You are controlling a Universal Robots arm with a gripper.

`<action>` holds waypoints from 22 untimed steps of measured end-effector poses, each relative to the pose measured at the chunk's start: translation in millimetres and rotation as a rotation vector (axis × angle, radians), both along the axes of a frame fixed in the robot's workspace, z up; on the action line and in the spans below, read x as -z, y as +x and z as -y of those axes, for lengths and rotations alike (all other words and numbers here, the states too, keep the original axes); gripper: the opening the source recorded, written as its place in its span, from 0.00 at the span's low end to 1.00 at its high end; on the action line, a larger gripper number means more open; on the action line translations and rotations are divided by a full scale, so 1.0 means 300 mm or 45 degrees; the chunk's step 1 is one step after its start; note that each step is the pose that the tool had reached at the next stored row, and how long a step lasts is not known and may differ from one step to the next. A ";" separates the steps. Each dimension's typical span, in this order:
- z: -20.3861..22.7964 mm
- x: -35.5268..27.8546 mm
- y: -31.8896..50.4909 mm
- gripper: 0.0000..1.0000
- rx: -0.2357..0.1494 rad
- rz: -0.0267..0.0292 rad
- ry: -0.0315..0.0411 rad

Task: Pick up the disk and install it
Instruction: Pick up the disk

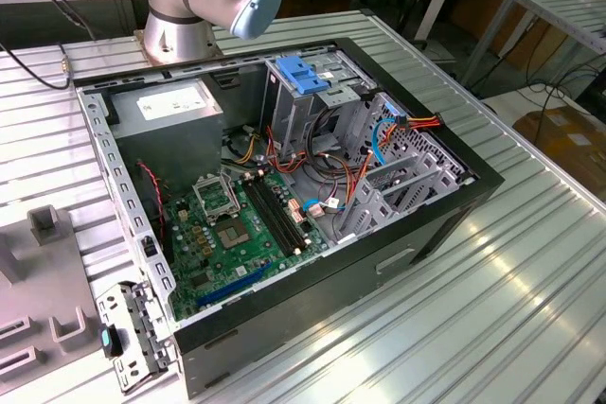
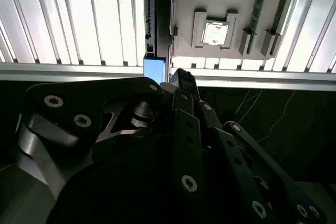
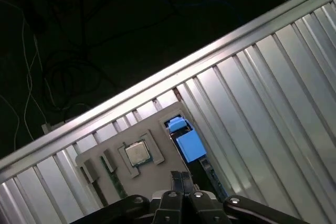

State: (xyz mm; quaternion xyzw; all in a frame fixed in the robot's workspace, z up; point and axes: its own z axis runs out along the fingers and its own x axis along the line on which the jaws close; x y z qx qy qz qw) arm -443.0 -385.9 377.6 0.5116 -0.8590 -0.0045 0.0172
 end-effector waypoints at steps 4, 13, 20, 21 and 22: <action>-0.001 0.008 0.000 0.11 -0.060 0.0157 0.0002; -0.001 0.022 0.000 0.29 -0.267 0.0168 0.0016; -0.011 0.059 -0.002 0.66 -0.398 0.0201 0.0033; -0.011 0.063 -0.003 0.66 -0.410 0.0204 0.0049; -0.011 0.068 -0.005 0.66 -0.430 0.0209 0.0097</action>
